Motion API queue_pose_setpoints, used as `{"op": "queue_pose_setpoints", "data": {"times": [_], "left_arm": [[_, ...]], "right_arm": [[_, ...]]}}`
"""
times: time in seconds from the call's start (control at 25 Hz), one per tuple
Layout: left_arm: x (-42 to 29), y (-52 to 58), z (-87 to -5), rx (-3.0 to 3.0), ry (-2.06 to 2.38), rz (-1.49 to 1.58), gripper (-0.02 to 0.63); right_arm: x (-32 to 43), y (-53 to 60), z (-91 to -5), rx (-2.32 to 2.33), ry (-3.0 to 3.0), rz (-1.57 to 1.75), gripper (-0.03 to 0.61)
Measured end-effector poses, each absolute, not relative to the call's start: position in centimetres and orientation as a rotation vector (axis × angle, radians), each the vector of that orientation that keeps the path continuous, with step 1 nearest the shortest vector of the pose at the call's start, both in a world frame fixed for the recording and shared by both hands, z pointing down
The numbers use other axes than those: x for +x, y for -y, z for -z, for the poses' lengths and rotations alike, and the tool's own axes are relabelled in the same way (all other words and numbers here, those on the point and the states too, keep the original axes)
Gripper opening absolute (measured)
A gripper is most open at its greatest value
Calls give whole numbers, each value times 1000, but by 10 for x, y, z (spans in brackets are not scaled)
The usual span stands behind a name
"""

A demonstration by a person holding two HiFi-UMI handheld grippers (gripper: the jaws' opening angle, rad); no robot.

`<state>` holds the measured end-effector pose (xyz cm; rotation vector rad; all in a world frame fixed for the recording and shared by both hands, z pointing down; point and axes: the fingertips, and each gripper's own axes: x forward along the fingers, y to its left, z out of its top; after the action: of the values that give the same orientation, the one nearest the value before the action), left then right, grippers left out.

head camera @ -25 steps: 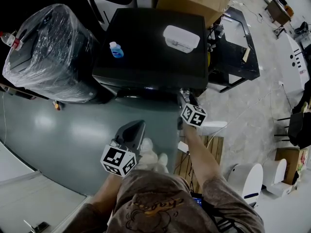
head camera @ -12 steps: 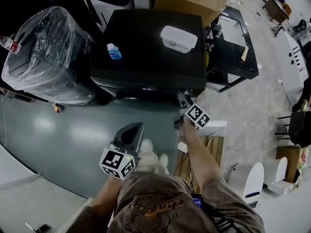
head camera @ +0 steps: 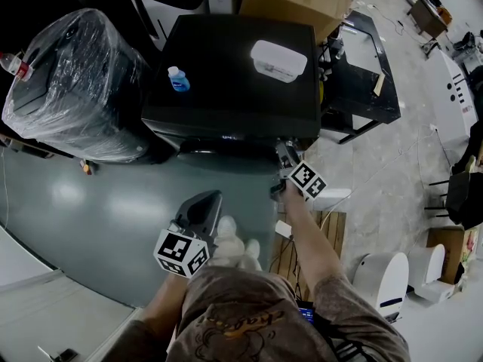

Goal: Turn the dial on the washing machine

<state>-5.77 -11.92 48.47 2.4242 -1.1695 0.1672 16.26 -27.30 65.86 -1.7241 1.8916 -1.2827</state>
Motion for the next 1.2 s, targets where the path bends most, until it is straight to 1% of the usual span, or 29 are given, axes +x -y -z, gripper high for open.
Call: {"op": "queue_pose_setpoints", "data": {"times": [0.32, 0.8, 1.0, 1.2], "left_arm": [[-57, 116, -487, 2420, 1160, -170, -8], [-65, 114, -495, 2398, 1182, -195, -8], [-66, 114, -494, 2391, 1193, -192, -8], [-67, 115, -494, 2389, 1199, -192, -8]], "right_arm": [[158, 269, -663, -1971, -2221, 1127, 287], [146, 270, -671, -2367, -2692, 702, 287], [152, 271, -676, -2439, -2686, 712, 285], [153, 271, -675, -2412, -2653, 769, 273]]}}
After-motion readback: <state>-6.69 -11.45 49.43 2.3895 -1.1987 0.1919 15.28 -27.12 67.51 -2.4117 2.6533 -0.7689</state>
